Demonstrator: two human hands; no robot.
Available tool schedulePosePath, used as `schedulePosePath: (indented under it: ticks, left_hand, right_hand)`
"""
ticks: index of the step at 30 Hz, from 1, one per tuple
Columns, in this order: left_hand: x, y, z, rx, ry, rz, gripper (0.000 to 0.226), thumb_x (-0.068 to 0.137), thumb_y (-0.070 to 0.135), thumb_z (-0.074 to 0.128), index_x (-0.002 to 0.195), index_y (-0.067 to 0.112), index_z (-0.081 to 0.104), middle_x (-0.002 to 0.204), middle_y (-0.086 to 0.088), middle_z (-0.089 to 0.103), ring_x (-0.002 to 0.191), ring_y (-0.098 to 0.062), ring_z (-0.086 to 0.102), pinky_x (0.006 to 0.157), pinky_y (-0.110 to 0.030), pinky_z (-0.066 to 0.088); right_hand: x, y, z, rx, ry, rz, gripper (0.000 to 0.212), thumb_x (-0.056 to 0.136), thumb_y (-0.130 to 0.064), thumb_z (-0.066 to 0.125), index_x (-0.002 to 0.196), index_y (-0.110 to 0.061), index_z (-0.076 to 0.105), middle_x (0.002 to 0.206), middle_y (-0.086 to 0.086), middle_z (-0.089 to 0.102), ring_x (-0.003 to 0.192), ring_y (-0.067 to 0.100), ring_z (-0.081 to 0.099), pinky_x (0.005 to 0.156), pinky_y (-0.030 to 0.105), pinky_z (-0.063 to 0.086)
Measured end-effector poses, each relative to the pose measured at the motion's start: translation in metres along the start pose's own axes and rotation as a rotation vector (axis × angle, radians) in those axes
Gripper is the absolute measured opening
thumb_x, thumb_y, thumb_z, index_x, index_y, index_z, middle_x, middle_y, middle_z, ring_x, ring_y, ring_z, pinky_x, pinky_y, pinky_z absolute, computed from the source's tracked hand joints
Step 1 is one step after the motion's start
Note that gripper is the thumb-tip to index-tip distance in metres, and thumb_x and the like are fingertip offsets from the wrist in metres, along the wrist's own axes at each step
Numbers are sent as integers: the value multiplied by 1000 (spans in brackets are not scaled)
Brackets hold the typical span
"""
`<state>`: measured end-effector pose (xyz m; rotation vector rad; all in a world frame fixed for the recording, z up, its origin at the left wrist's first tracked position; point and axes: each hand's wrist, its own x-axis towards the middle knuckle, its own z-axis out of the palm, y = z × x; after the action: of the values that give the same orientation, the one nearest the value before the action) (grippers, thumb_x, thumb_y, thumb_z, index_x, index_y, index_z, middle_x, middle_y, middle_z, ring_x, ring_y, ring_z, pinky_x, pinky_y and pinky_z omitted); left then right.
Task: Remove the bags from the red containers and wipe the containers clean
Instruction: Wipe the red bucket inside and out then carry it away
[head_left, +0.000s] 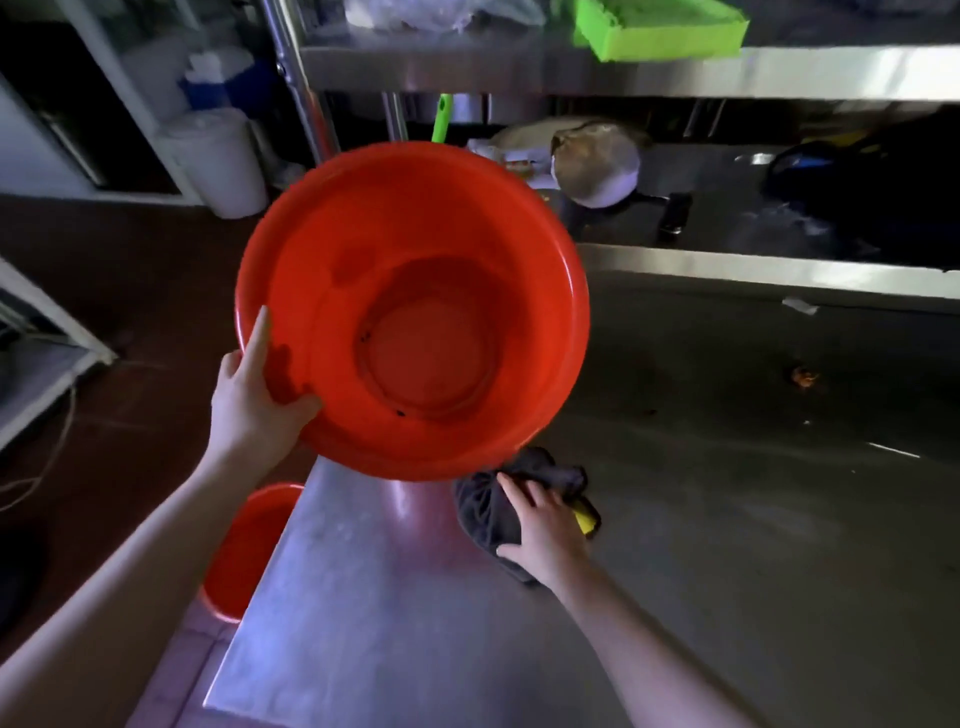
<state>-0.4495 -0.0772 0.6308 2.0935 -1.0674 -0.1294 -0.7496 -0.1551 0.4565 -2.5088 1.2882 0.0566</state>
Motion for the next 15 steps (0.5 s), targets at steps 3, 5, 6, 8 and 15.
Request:
schedulePosePath:
  ticks: [3,5,6,8,15]
  left_hand:
    - [-4,3,7,-51,55,-105,105,75,11,77,151,49,15,122,-3,37,105,-15,41,60,-18,46]
    - [-7,6,11,-166,76,-191,104,75,7,75,150,51,17,120,0,33,105,-20,45,42,-22,51]
    - [-10,9,12,-208,82,-225,104,76,6,75,149,52,17,121,0,33,106,-23,47,43,-26,54]
    - [-14,14,12,-181,95,-255,103,75,11,74,148,54,15,128,-5,36,114,-30,48,65,-42,60]
    - [-32,26,11,-143,108,-237,106,64,25,70,151,49,14,127,-8,39,108,-24,49,91,-37,45]
  right_hand:
    - [-5,6,7,-60,26,-57,73,81,-37,68,144,-28,34,133,3,50,122,29,46,99,40,38]
    - [-14,11,11,-86,30,-95,55,83,-29,63,134,-25,43,125,2,55,120,28,48,95,41,39]
    - [-21,13,15,-96,29,-115,49,84,-27,60,131,-24,46,121,2,57,118,27,49,92,40,40]
    - [-37,21,21,-70,28,-143,43,84,-27,58,126,-23,50,117,2,59,116,27,51,91,38,41]
    - [-69,34,-49,502,259,-62,33,73,-8,73,104,-16,67,97,-2,68,95,23,64,83,31,48]
